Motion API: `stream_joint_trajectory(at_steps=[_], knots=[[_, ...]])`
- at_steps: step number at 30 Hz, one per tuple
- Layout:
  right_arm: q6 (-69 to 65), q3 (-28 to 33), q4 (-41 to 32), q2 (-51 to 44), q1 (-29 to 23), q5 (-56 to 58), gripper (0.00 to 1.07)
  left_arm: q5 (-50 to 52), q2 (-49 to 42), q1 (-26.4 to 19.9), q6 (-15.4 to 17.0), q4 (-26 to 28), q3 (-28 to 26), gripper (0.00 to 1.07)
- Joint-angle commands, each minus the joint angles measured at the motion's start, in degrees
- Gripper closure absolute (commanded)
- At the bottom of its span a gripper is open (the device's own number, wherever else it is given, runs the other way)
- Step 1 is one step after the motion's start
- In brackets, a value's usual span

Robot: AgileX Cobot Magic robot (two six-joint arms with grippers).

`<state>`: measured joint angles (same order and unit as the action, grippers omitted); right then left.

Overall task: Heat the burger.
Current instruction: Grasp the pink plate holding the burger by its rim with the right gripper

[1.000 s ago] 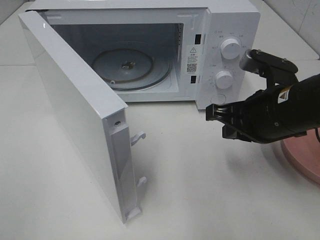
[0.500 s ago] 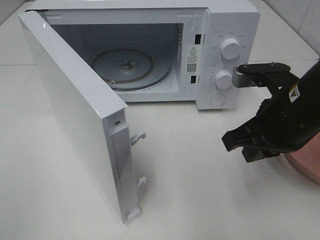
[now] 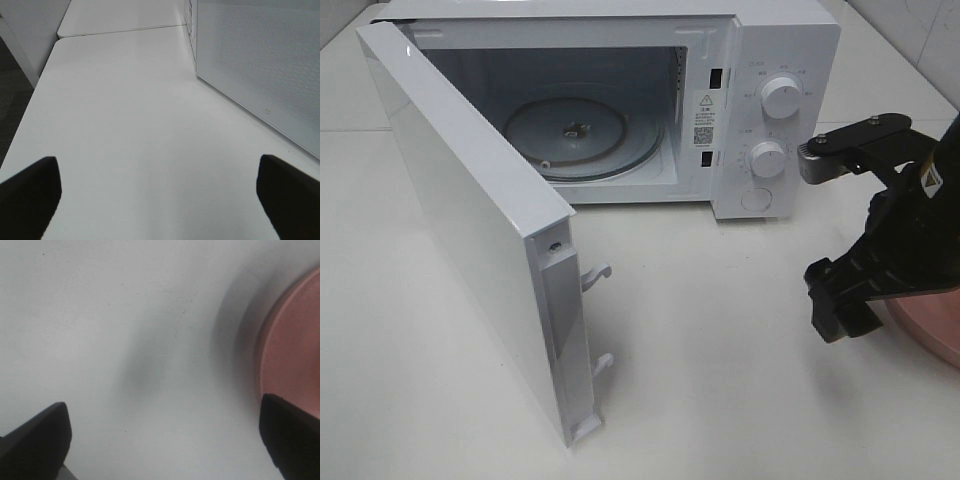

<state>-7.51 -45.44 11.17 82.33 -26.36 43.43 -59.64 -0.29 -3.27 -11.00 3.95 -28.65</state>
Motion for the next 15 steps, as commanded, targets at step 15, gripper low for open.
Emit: stream_joint_trajectory(at_steps=[15], knots=[[1.38,-0.34,2.64,-0.29,14.50,-1.89,0.14,-0.06,-0.29,0.34,0.06,0.17,0.17,0.07]])
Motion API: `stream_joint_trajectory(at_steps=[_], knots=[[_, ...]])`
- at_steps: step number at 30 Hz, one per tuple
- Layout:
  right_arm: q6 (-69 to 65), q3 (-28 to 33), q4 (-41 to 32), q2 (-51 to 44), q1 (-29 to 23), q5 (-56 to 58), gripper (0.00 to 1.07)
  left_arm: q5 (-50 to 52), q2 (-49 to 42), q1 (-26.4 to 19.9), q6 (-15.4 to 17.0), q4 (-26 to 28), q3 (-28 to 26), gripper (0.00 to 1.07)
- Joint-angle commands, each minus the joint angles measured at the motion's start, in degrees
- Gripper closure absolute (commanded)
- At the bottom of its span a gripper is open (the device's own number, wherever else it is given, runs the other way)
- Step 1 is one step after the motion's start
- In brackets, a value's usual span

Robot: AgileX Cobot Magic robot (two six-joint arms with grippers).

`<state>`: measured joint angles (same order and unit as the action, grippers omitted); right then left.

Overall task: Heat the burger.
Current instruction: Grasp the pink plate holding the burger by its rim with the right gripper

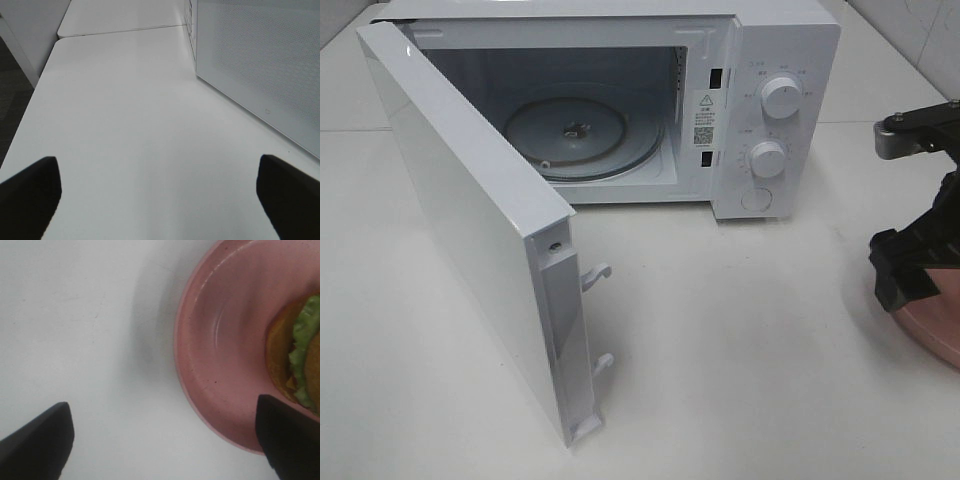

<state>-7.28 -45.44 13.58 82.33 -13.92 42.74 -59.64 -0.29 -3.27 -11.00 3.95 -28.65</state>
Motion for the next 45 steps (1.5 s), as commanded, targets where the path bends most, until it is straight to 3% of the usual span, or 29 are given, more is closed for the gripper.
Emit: stream_joint_trajectory(at_steps=[1,8,29,45], knots=[[1.15,-0.34,0.23,-0.29,2.06,-1.20,0.14,-0.06,-0.29,0.34,0.06,0.17,0.17,0.07],[1.09,-0.34,0.17,3.44,5.79,-4.64,0.19,-0.06,-0.29,0.34,0.06,0.17,0.17,0.07],[1.09,-0.34,0.06,16.62,5.79,-14.15,0.28,-0.06,-0.29,0.34,0.06,0.17,0.17,0.07],[0.80,-0.34,0.00,21.03,6.88,-18.39,0.31,-0.06,-0.29,0.34,0.06,0.17,0.17,0.07]])
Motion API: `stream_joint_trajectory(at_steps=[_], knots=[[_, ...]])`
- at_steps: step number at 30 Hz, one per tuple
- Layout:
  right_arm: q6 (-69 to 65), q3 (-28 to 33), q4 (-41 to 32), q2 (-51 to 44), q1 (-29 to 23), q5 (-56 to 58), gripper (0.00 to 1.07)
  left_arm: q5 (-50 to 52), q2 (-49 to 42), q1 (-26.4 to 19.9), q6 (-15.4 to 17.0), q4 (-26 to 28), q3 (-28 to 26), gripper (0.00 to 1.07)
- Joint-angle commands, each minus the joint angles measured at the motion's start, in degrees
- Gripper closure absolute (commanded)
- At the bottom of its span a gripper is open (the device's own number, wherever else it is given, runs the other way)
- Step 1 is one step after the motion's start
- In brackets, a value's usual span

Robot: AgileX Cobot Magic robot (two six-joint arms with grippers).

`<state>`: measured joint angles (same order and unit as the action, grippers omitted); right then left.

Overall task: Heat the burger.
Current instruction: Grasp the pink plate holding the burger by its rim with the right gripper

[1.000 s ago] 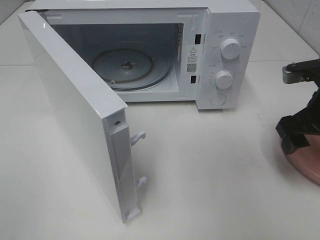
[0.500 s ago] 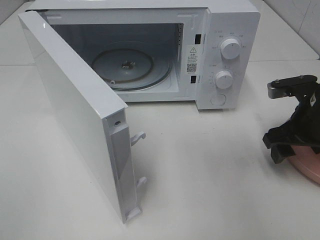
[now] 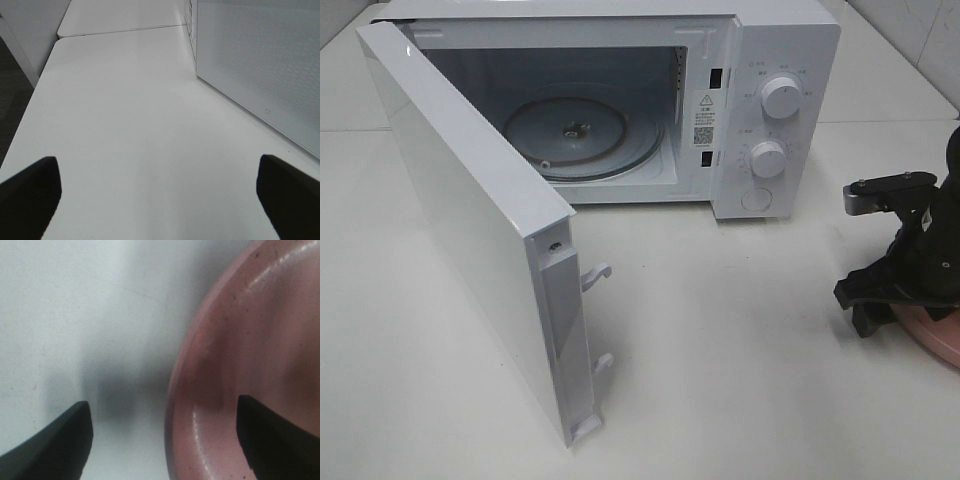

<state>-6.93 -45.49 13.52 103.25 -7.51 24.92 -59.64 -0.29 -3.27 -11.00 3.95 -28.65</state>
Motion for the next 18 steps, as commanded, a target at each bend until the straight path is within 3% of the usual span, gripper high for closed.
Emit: stream_joint_trajectory(at_steps=[1,7,12,13,16,18], knots=[[0.46,-0.29,0.06,0.11,0.46,-0.57,0.31,-0.06,-0.29,0.34,0.06,0.17,0.17,0.07],[0.46,-0.29,0.11,0.11,0.52,-0.63,0.33,-0.06,-0.29,0.34,0.06,0.17,0.17,0.07],[-0.17,-0.23,0.11,0.11,0.52,-0.34,0.44,-0.06,-0.29,0.34,0.06,0.17,0.17,0.07],[-0.69,-0.23,0.40,0.11,0.52,-0.34,0.52,-0.06,-0.29,0.34,0.06,0.17,0.17,0.07],[-1.15,-0.23,0.57,0.11,0.52,-0.29,0.56,-0.06,-0.29,0.34,0.06,0.17,0.17,0.07],[-2.52,-0.23,1.78,0.11,0.52,0.11,0.78,-0.06,-0.29,0.34,0.06,0.17,0.17,0.07]])
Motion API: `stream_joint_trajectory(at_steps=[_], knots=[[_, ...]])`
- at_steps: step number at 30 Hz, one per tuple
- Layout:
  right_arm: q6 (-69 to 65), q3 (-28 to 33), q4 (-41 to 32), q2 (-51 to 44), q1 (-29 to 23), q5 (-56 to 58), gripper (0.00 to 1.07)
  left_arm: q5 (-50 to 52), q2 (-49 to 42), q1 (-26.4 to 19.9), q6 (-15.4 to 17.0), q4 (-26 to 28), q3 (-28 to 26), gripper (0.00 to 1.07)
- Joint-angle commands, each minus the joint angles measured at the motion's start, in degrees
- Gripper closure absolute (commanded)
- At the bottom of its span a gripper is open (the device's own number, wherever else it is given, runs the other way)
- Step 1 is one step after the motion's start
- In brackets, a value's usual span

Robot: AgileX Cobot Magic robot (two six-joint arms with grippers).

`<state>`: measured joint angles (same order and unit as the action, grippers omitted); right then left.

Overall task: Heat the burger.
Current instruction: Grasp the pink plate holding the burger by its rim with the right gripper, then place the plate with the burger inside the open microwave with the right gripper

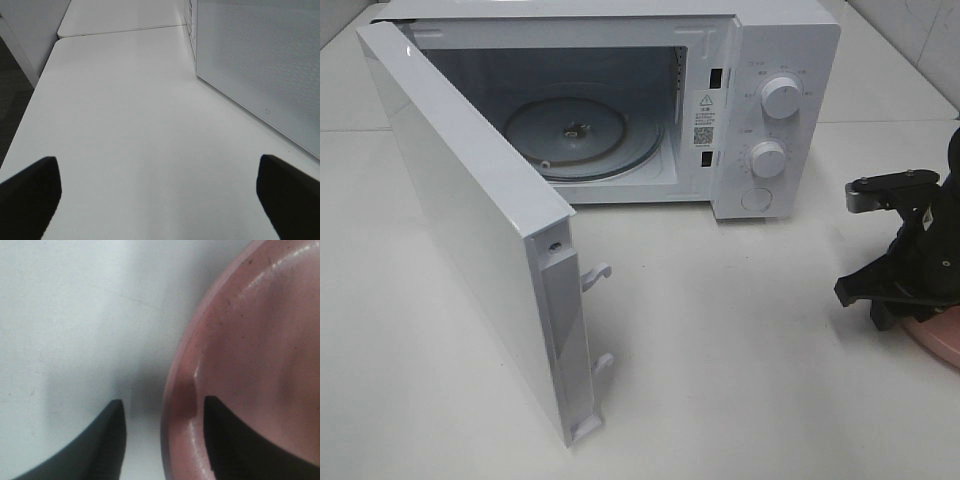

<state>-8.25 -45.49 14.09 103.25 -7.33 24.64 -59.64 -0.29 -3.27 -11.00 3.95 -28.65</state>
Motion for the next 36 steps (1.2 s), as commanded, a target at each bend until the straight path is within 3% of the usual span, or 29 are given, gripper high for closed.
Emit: stream_joint_trajectory(at_steps=[1,3,8,19,29,36], knots=[[-1.20,-0.23,1.20,0.11,0.34,0.40,0.78,-0.06,-0.29,0.34,0.06,0.17,0.17,0.07],[-1.20,-0.23,1.20,0.11,0.34,0.74,0.93,-0.06,-0.29,0.34,0.06,0.17,0.17,0.07],[-1.15,-0.23,2.29,0.11,0.34,1.15,1.07,-0.06,-0.29,0.34,0.06,0.17,0.17,0.07],[-3.50,-0.23,2.81,0.11,0.29,2.01,1.07,-0.06,-0.29,0.34,0.06,0.17,0.17,0.07],[-16.04,-0.23,14.21,0.11,-3.78,5.44,1.07,-0.06,-0.29,0.34,0.06,0.17,0.17,0.07],[-20.11,-0.23,18.33,-0.46,-6.19,8.59,1.07,-0.06,-0.29,0.34,0.06,0.17,0.17,0.07]])
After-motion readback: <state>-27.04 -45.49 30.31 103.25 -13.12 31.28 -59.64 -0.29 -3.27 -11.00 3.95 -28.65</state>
